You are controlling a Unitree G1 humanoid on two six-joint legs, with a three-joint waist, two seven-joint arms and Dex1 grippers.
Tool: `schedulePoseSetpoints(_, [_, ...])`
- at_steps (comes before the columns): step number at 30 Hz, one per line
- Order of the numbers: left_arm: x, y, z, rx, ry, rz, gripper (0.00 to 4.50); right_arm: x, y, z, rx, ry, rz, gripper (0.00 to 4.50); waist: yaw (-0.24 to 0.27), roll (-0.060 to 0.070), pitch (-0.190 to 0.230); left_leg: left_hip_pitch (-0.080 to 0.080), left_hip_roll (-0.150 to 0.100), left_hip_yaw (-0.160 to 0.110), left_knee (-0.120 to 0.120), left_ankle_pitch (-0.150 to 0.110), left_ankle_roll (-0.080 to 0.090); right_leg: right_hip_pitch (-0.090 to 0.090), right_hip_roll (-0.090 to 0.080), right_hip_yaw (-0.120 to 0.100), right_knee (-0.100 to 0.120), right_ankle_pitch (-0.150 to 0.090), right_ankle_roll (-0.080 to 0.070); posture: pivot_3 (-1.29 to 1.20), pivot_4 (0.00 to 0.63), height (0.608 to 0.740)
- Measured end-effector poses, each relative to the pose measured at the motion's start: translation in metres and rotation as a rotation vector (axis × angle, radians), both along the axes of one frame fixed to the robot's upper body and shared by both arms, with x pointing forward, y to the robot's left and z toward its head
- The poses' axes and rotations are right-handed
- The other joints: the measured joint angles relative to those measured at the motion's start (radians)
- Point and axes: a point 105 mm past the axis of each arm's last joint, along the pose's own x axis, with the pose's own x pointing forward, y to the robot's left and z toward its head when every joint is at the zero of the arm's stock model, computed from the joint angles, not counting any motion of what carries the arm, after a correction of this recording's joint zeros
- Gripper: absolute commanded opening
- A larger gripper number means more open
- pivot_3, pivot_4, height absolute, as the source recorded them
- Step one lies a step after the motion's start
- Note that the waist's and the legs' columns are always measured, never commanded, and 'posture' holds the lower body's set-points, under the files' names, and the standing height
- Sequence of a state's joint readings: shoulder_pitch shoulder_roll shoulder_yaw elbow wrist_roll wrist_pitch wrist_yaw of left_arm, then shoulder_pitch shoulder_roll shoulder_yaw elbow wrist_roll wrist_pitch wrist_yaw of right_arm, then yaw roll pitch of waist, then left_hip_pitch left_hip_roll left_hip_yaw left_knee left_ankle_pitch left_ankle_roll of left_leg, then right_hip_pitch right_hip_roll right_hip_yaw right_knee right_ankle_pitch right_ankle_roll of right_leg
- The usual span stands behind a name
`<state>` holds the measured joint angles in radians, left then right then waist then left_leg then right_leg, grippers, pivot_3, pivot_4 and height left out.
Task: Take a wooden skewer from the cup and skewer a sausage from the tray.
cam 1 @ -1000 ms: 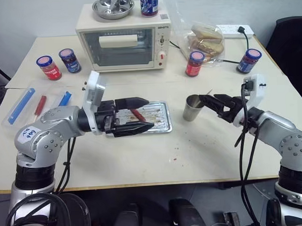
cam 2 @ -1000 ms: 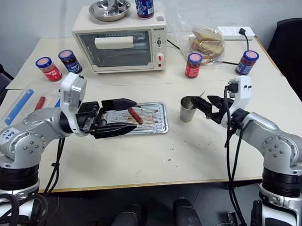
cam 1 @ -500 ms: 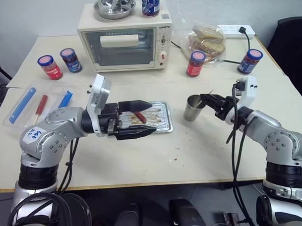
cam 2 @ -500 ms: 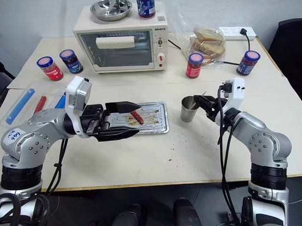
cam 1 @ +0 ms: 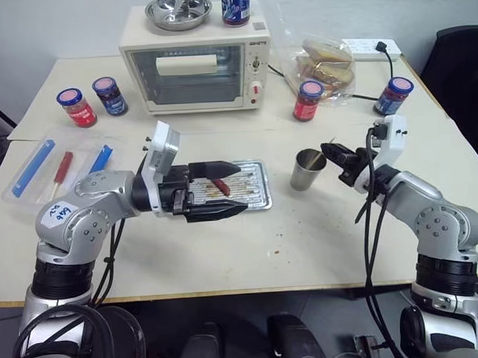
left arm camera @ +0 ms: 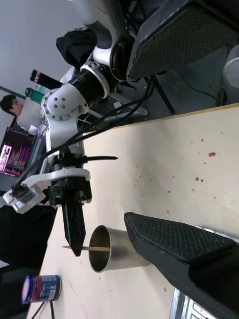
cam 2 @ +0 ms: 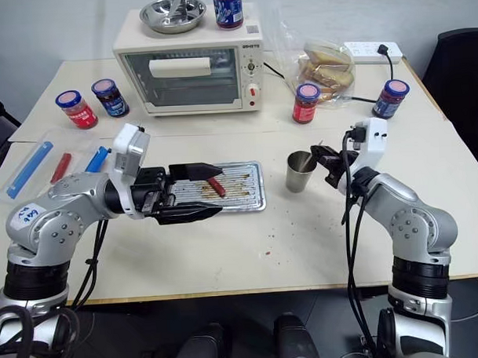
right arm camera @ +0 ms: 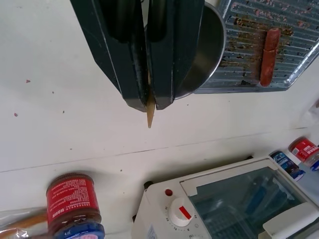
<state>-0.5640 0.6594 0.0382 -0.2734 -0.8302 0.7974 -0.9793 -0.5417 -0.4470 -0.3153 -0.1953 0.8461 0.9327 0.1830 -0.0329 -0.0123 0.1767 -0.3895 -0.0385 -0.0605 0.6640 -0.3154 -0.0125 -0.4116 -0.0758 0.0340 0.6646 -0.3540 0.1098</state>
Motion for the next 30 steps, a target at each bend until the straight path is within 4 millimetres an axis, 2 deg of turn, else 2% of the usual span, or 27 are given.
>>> schedulePoseSetpoints(3, [0.002,0.006,-0.008,0.011,0.021,0.035,4.5,-0.003,0.002,0.027,-0.008,-0.058,0.012,0.03,0.001,0.0,0.0,0.0,0.0,0.0,0.0,0.0,0.0,0.0,0.0,0.0,0.0,0.0,0.0,0.0,0.15,0.74])
schedulePoseSetpoints(6, [0.007,0.01,-0.005,-0.008,0.0,0.098,4.5,-0.011,0.011,0.067,0.06,-0.128,0.06,0.03,0.003,0.0,0.0,0.0,0.0,-0.001,0.0,0.0,0.0,0.0,0.0,-0.001,0.0,0.0,0.0,0.0,0.15,0.74])
schedulePoseSetpoints(9, [0.018,0.006,-0.005,-0.046,-0.031,0.162,4.5,-0.019,0.022,0.085,0.159,-0.132,0.128,0.03,0.005,0.0,0.0,0.0,0.0,-0.001,0.001,0.0,0.0,0.001,-0.001,-0.001,-0.001,0.0,0.0,0.0,0.15,0.74])
schedulePoseSetpoints(15, [0.039,-0.012,0.006,-0.171,-0.082,0.239,4.5,-0.036,0.05,0.082,0.416,0.038,0.29,0.03,0.003,0.0,0.0,-0.002,-0.001,-0.002,0.002,0.0,0.0,0.001,-0.002,-0.002,0.0,0.0,0.0,0.0,0.15,0.74])
schedulePoseSetpoints(18, [0.041,-0.015,0.007,-0.197,-0.089,0.245,4.5,-0.039,0.052,0.074,0.502,0.126,0.307,0.03,-0.003,0.0,0.0,-0.002,0.0,-0.001,0.001,0.0,0.0,0.001,-0.001,-0.002,0.003,0.0,0.0,0.0,0.15,0.74])
schedulePoseSetpoints(22, [0.045,-0.018,0.007,-0.235,-0.078,0.251,3.64,-0.037,0.053,0.076,0.642,0.161,0.298,0.0,-0.011,0.0,0.0,-0.002,0.0,-0.001,0.002,0.0,0.0,0.001,0.0,-0.002,0.005,0.0,0.0,0.0,0.15,0.74])
schedulePoseSetpoints(27, [0.045,-0.021,0.008,-0.254,-0.08,0.245,2.45,-0.038,0.056,0.076,0.683,0.166,0.295,0.0,-0.011,0.0,0.0,-0.002,0.0,-0.001,0.002,0.0,0.0,0.001,-0.001,-0.002,0.005,0.0,0.0,0.0,0.15,0.74])
schedulePoseSetpoints(29, [0.045,-0.022,0.008,-0.253,-0.094,0.247,2.06,-0.04,0.058,0.075,0.69,0.163,0.3,0.0,-0.011,0.0,0.0,-0.002,0.0,-0.001,0.001,0.0,0.0,0.001,-0.001,-0.002,0.005,0.0,0.0,0.0,0.15,0.74])
schedulePoseSetpoints(30, [0.046,-0.023,0.008,-0.25,-0.101,0.248,2.06,-0.04,0.058,0.074,0.692,0.166,0.3,0.0,-0.01,0.0,0.0,-0.002,0.0,-0.001,0.002,0.0,0.0,0.001,-0.001,-0.002,0.005,0.0,0.0,0.0,0.15,0.74])
